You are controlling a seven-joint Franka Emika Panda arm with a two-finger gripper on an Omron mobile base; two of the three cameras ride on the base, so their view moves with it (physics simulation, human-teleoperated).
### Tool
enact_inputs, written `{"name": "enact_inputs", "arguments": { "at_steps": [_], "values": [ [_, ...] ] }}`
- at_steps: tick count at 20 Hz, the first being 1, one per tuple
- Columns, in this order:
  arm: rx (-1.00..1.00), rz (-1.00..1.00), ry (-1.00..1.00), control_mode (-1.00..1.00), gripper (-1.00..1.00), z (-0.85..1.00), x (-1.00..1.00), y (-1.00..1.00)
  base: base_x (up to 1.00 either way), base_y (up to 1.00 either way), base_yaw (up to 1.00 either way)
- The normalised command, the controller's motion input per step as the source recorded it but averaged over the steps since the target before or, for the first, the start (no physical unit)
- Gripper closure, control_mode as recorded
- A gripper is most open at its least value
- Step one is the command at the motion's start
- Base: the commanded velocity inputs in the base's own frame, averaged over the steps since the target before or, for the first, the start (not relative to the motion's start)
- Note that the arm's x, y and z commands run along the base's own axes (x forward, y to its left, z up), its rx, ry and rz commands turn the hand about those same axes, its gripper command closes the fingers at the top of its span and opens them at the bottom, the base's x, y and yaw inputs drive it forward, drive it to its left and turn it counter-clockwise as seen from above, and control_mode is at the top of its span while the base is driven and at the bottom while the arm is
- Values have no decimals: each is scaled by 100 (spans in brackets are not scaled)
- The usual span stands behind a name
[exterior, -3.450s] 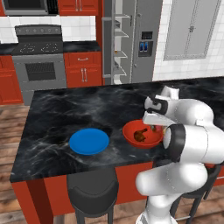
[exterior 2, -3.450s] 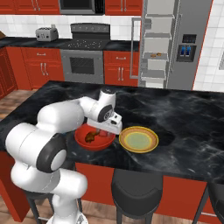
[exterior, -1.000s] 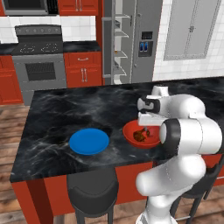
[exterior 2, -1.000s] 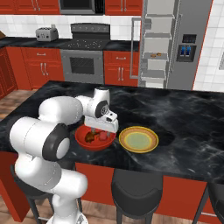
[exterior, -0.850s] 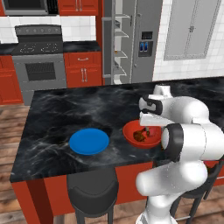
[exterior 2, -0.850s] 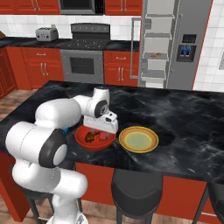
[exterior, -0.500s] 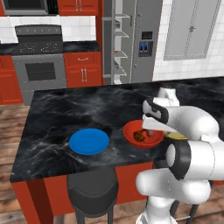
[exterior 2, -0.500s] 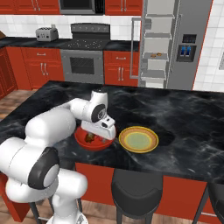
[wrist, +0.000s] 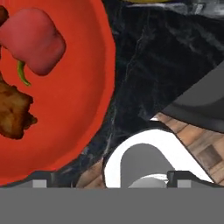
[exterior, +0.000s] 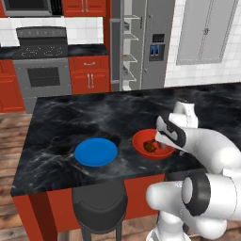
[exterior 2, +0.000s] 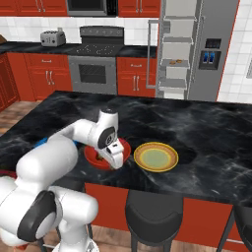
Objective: Pick the chicken drumstick and bell pepper from their plates and place them in the bowl. Then put the bowl in the fridge.
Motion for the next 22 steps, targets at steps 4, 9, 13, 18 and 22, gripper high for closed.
{"name": "enact_inputs", "arguments": {
  "at_steps": [4,9,13,18,22],
  "values": [
    [0,-30,-3,-100,-100,-12,4,7,0,0,0],
    [0,-19,0,-100,-100,-25,5,2,0,0,0],
    [0,-10,-4,-100,-100,-21,15,0,0,0,0],
    [0,-2,-5,-100,-100,-10,29,0,0,0,0],
    [0,0,-2,-100,-100,-12,20,0,0,0,0]
  ]
}}
